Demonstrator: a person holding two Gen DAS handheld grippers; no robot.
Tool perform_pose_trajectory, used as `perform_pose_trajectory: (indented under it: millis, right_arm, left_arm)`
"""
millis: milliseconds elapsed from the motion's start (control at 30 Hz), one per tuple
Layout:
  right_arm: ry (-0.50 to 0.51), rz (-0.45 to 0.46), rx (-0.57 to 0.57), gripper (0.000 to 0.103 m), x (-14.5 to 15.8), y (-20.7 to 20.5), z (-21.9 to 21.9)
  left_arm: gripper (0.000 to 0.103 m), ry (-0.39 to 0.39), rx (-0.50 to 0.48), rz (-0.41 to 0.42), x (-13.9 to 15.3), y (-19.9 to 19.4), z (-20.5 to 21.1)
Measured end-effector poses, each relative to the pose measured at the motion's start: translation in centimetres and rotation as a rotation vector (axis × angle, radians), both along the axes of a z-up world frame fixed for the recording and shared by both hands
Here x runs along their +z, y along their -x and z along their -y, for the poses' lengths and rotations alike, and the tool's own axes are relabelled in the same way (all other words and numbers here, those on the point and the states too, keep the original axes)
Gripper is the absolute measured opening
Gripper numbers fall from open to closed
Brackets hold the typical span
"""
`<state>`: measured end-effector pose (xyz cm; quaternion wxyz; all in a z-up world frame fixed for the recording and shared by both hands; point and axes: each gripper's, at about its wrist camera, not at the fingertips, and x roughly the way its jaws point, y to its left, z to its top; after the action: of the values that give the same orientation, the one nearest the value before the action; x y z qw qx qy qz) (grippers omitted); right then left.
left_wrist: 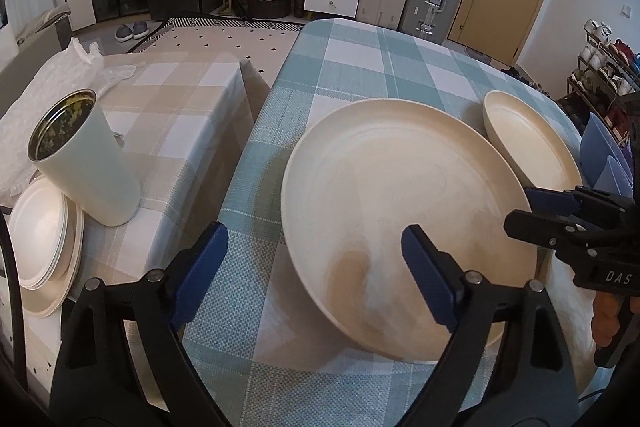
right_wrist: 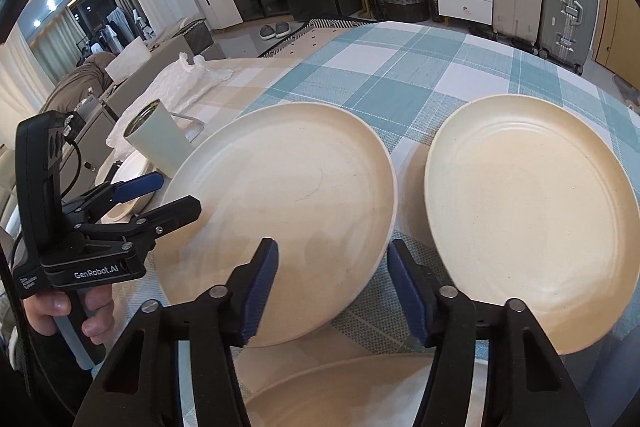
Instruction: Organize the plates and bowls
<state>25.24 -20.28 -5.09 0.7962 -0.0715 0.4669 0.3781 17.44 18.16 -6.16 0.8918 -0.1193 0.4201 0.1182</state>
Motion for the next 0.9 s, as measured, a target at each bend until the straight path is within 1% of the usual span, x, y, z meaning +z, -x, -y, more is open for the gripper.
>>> perform_pose_trajectory:
  millis: [67,100,167,233,267,333,367,400,433,633,700,900]
  right_arm:
    - [0.004,0.002,-0.003,0.052,0.03,-0.06,0.09]
    - [0.008,0.005,-0.007,0.048,0.00,-0.16,0.16]
    - [0.016,0.008,-0.015,0.044,-0.07,-0.35,0.22]
    - [0.031,0.016,-0.021,0.038,-0.11,-0.37,0.21]
    - [0.039,0.021,-0.024,0.036,-0.14,-0.38,0.19]
    - [0.057,0.031,-0.027,0.032,-0.25,-0.43,0.08]
    - [0.063,0.034,-0.029,0.030,-0.35,-0.45,0.05]
    - [0.070,0.035,-0.031,0.028,-0.45,-0.45,0.00]
    - [0.076,0.039,-0.034,0.026,-0.55,-0.45,-0.04]
    - [0.101,0.070,-0.033,0.020,-0.69,-0.15,-0.15]
    - [0.108,0.078,-0.033,0.018,-0.69,-0.09,-0.15]
    - [0.106,0.090,-0.027,0.018,-0.58,0.15,-0.10]
  left_arm:
    - [0.080,-0.003,-0.004,-0.007,-0.10,-0.19,0.06]
    - [0.074,-0.008,-0.004,-0.013,-0.18,-0.36,0.10]
    - [0.068,-0.006,0.002,-0.025,-0.31,-0.41,0.13]
    - [0.057,0.007,0.000,-0.032,-0.47,-0.50,0.09]
    - [0.055,0.011,-0.004,-0.036,-0.54,-0.56,0.13]
    - [0.044,0.009,-0.006,-0.037,-0.56,-0.60,0.23]
    - [0.041,0.008,-0.005,-0.041,-0.61,-0.60,0.25]
    - [0.035,0.012,-0.005,-0.043,-0.67,-0.61,0.27]
    - [0.032,0.011,-0.001,-0.045,-0.75,-0.60,0.28]
    - [0.018,-0.045,0.014,-0.050,-0.88,-0.30,0.37]
    - [0.017,-0.057,0.010,-0.053,-0.79,-0.25,0.45]
    - [0.017,-0.083,0.015,-0.031,-0.10,0.11,0.73]
